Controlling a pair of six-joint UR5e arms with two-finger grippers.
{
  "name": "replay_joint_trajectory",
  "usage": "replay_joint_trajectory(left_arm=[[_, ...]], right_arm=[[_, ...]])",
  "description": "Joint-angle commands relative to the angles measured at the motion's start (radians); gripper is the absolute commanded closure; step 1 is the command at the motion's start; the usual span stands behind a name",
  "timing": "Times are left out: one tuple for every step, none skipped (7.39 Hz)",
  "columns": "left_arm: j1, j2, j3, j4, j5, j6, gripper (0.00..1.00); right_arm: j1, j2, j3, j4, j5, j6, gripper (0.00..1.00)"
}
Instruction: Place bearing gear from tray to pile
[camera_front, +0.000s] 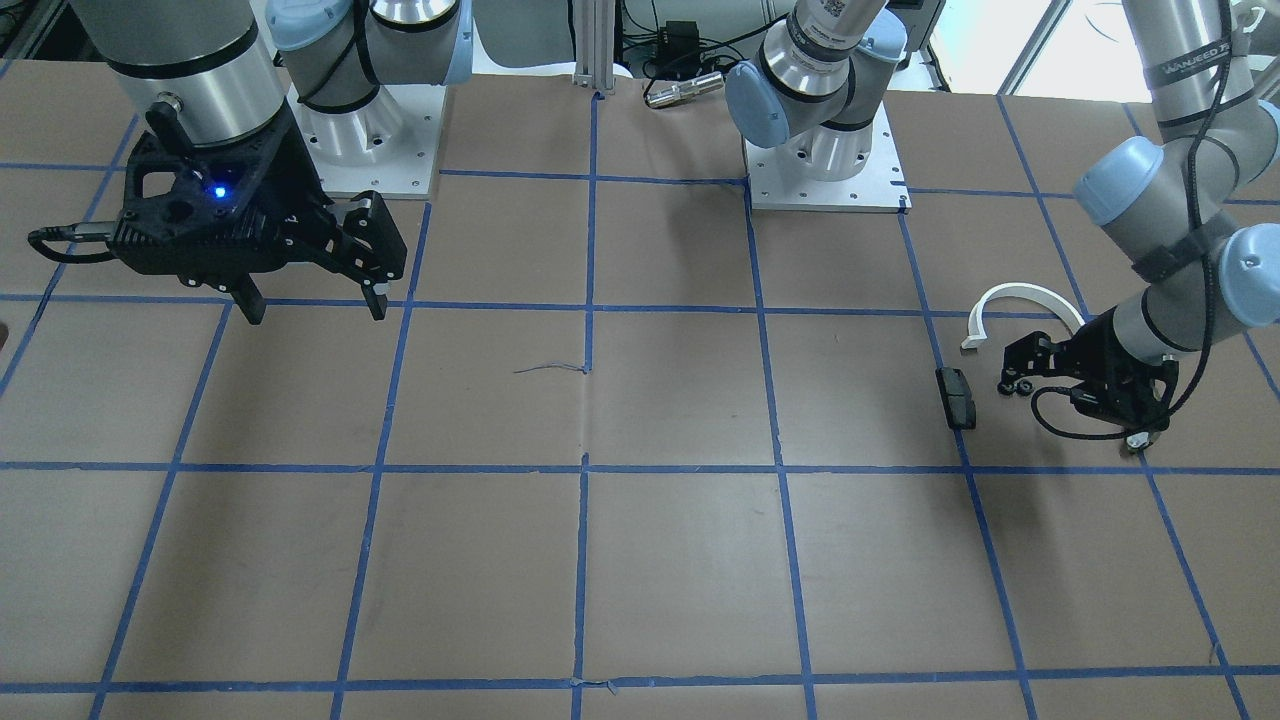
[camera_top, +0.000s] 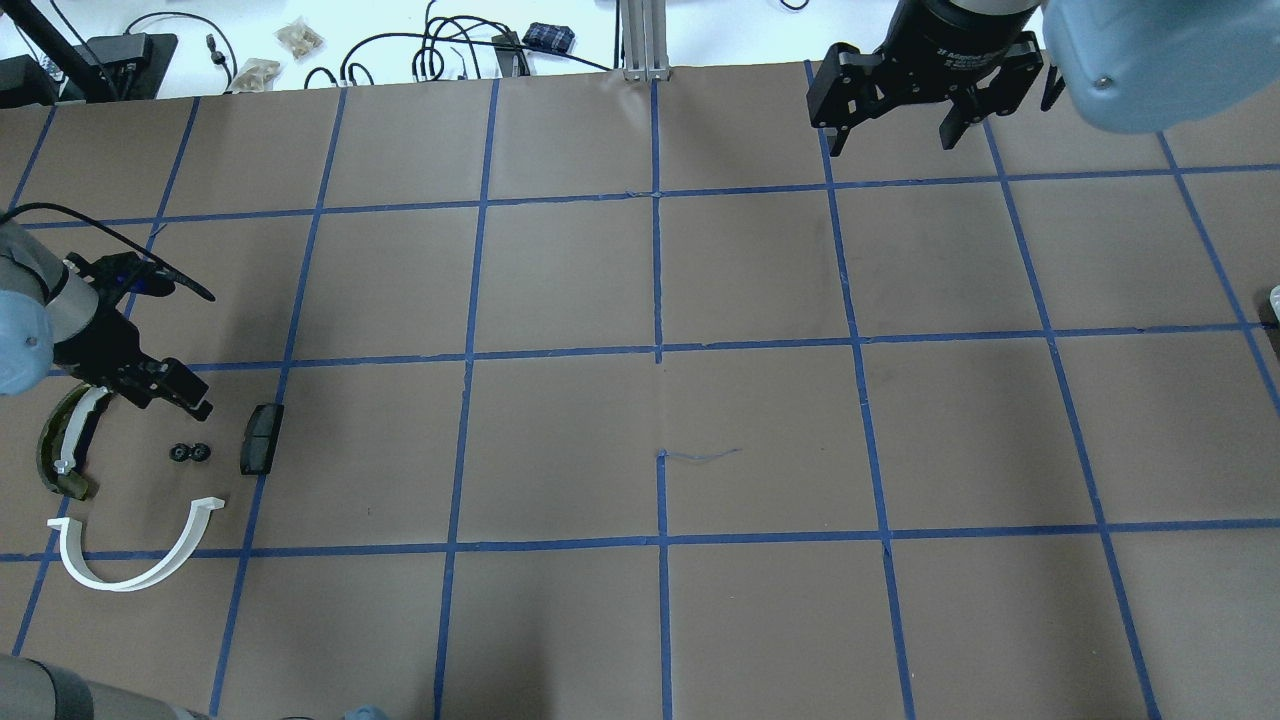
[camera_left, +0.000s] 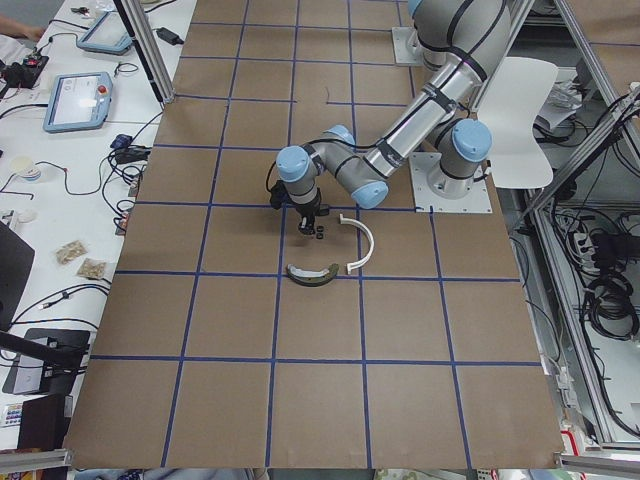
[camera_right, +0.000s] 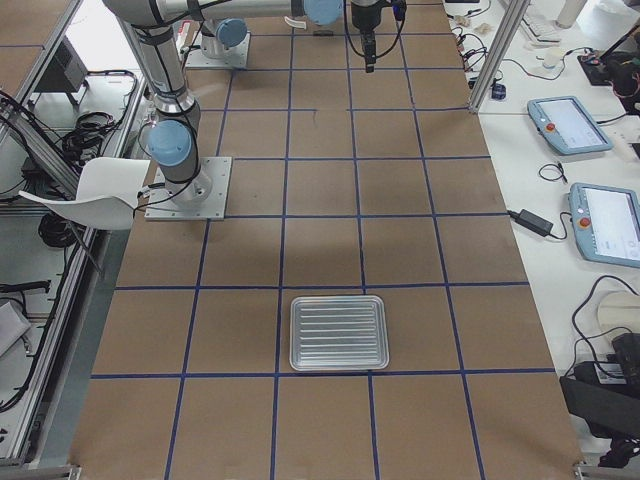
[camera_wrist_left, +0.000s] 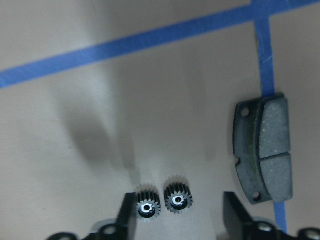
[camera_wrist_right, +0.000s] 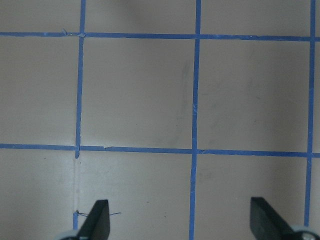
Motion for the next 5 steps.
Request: replay_joint_trajectory(left_arm=[[-0.215, 0.060, 0.129, -0.083, 0.005, -0.132, 0.00], [-0.304, 0.090, 0.131, -0.088, -0.010, -0.224, 0.00], [-0.390, 0.113, 0.143, -0.088, -0.025, -0.377, 0.00], [-0.487, 0.148, 0.151, -0.088, -0.035, -0.519, 0.00], [-0.563, 0.173, 0.177, -0.102, -0.033, -0.626, 0.00]], right_arm=[[0.000, 0.000, 0.000, 0.000, 0.001, -0.002, 0.00], [0.000, 0.003, 0.002, -0.003, -0.001, -0.006, 0.00], [0.000, 0.000, 0.000, -0.003, 0.001, -0.006, 0.00], [0.000, 0.000, 0.002, -0.003, 0.001, -0.006, 0.00], [0.000, 0.000, 0.002, -0.001, 0.001, -0.006, 0.00]])
